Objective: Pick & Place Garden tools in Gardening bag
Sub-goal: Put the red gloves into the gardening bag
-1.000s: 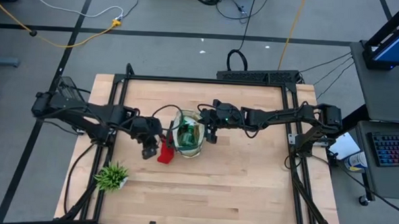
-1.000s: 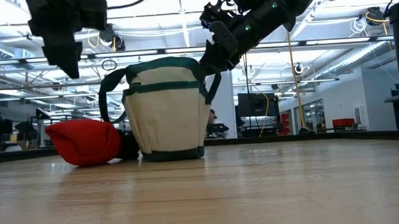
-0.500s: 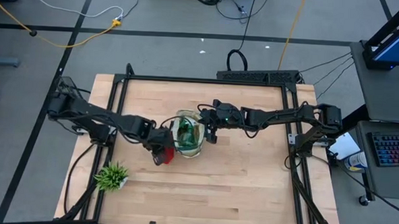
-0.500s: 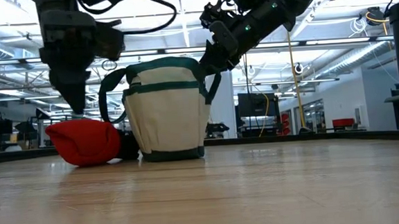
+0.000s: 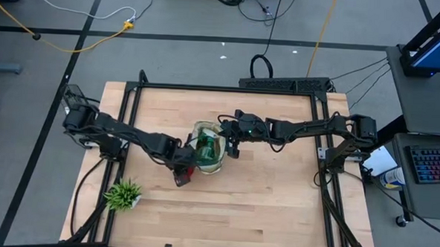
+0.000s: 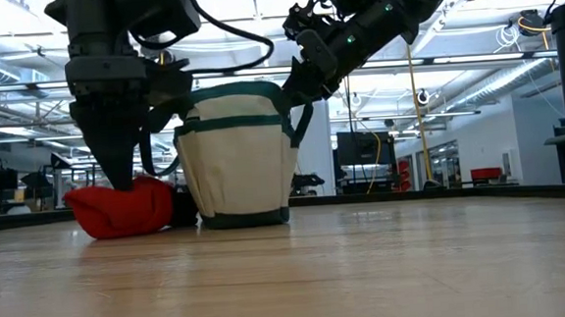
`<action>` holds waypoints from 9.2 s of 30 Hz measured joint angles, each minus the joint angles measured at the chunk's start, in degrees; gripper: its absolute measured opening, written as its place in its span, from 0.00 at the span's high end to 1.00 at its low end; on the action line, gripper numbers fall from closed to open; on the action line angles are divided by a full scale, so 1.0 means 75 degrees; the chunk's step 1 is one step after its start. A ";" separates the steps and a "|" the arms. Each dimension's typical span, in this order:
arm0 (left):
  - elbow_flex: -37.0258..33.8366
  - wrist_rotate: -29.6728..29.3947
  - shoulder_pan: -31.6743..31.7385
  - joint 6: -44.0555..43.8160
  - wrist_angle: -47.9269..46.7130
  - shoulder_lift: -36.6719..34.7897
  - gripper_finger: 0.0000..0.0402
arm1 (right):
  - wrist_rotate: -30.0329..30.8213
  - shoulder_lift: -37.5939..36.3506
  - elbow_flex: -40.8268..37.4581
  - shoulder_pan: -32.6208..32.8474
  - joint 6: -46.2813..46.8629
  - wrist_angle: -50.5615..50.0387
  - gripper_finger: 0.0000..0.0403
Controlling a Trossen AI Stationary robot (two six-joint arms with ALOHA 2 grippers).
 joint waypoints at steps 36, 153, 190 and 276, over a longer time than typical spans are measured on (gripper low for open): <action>-0.0015 -0.1616 -0.2381 -0.0813 -0.2988 -0.2426 0.99 | 0.0000 0.0000 0.0000 0.0000 0.0003 0.0001 1.00; 0.1862 -0.2575 0.0650 0.6535 0.0972 -0.0072 0.88 | -0.0112 0.0329 0.0003 0.0087 -0.0003 0.0695 1.00; 0.1862 -0.1100 0.1994 0.4822 0.0477 -0.0407 0.78 | -0.0189 0.0344 -0.0006 0.0350 -0.0600 0.0837 1.00; 0.1591 -0.0249 0.2273 0.6238 0.3612 -0.0390 0.99 | 0.0196 0.0332 0.0012 0.0129 0.1694 -0.0063 1.00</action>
